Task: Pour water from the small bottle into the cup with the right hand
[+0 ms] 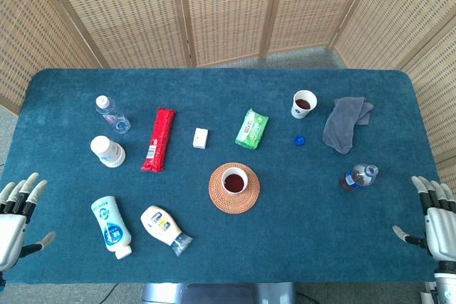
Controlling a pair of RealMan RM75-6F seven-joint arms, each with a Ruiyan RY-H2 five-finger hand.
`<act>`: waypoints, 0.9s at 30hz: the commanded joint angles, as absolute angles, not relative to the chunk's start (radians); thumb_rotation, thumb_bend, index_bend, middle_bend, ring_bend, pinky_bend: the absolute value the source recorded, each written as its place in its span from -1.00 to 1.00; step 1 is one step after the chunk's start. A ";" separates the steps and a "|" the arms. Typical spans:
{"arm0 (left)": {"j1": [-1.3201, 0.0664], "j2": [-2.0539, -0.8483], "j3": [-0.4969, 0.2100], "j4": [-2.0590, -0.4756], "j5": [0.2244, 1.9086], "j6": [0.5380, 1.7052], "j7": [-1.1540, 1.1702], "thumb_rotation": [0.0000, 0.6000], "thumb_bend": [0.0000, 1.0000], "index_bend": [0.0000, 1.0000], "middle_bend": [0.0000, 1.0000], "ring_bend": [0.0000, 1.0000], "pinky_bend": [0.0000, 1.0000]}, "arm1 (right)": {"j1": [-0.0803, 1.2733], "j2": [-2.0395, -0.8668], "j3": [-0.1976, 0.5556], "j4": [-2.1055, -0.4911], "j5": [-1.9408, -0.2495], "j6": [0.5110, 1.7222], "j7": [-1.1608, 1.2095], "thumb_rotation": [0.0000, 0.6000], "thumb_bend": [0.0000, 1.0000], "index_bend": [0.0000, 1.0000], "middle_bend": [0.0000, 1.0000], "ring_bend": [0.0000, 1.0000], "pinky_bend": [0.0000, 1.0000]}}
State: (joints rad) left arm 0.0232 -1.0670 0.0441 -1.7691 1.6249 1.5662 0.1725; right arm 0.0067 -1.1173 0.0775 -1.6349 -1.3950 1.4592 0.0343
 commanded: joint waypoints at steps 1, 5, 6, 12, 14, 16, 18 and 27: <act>0.024 -1.067 0.044 -1.769 1.625 1.567 0.172 1.00 -0.71 -1.00 -1.00 -1.00 -1.00 | 0.006 -1.117 0.077 -1.635 -1.395 1.460 0.034 1.00 -1.00 -1.00 -1.00 -1.00 -1.00; 0.024 -1.067 0.044 -1.767 1.625 1.568 0.172 1.00 -0.71 -1.00 -1.00 -1.00 -1.00 | 0.007 -1.118 0.077 -1.633 -1.396 1.459 0.034 1.00 -1.00 -1.00 -1.00 -1.00 -1.00; 0.024 -1.067 0.044 -1.768 1.624 1.568 0.172 1.00 -0.71 -1.00 -1.00 -1.00 -1.00 | 0.007 -1.118 0.077 -1.633 -1.396 1.459 0.034 1.00 -1.00 -1.00 -1.00 -1.00 -1.00; 0.024 -1.068 0.044 -1.768 1.627 1.568 0.170 1.00 -0.71 -1.00 -1.00 -1.00 -1.00 | 0.008 -1.117 0.076 -1.632 -1.397 1.456 0.043 1.00 -1.00 -1.00 -1.00 -1.00 -1.00; 0.023 -1.068 0.044 -1.768 1.627 1.566 0.170 1.00 -0.71 -1.00 -1.00 -1.00 -1.00 | 0.009 -1.117 0.077 -1.631 -1.395 1.451 0.049 1.00 -1.00 -1.00 -1.00 -1.00 -1.00; 0.022 -1.068 0.043 -1.768 1.626 1.565 0.169 1.00 -0.71 -1.00 -1.00 -1.00 -1.00 | 0.011 -1.117 0.077 -1.629 -1.395 1.447 0.060 1.00 -1.00 -1.00 -1.00 -1.00 -1.00; 0.021 -1.067 0.042 -1.770 1.623 1.563 0.166 1.00 -0.71 -1.00 -1.00 -1.00 -1.00 | 0.015 -1.119 0.079 -1.625 -1.398 1.440 0.091 1.00 -1.00 -1.00 -1.00 -1.00 -1.00; 0.018 -1.045 0.036 -1.802 1.629 1.573 0.135 1.00 -0.71 -1.00 -1.00 -1.00 -1.00 | 0.036 -1.157 0.082 -1.547 -1.425 1.410 0.262 1.00 -1.00 -1.00 -1.00 -1.00 -1.00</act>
